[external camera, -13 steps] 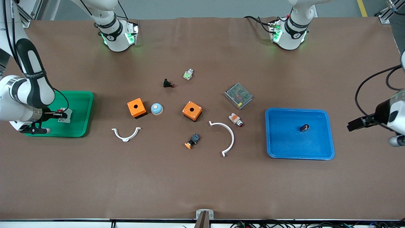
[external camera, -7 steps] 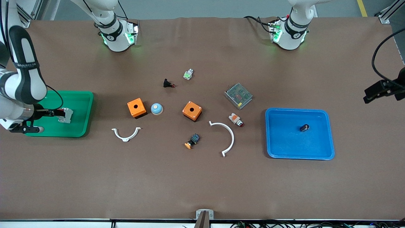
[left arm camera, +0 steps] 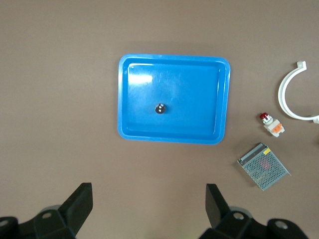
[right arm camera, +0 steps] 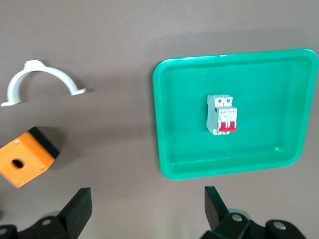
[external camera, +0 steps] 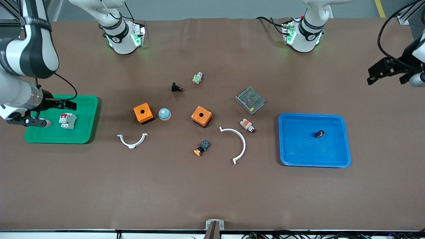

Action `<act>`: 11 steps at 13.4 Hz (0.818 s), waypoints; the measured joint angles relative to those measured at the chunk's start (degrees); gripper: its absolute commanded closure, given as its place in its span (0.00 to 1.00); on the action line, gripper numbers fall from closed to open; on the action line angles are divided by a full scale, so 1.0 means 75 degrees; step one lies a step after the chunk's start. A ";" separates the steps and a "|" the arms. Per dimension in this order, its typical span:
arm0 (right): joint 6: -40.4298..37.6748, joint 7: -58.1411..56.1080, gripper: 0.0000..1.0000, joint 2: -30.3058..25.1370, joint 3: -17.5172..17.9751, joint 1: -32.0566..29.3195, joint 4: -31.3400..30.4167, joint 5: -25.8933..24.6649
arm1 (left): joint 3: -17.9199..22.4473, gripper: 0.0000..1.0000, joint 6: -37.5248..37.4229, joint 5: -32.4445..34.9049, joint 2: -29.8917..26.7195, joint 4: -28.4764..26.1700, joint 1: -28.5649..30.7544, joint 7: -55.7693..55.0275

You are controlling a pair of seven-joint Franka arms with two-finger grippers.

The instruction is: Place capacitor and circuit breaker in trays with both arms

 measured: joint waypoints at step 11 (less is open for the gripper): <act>-0.1456 0.0003 0.00 -0.0361 -0.0005 0.0276 0.2789 0.0481 | 0.0456 0.00 0.0106 -0.0055 -0.0357 -0.0606 -0.0441 -0.0007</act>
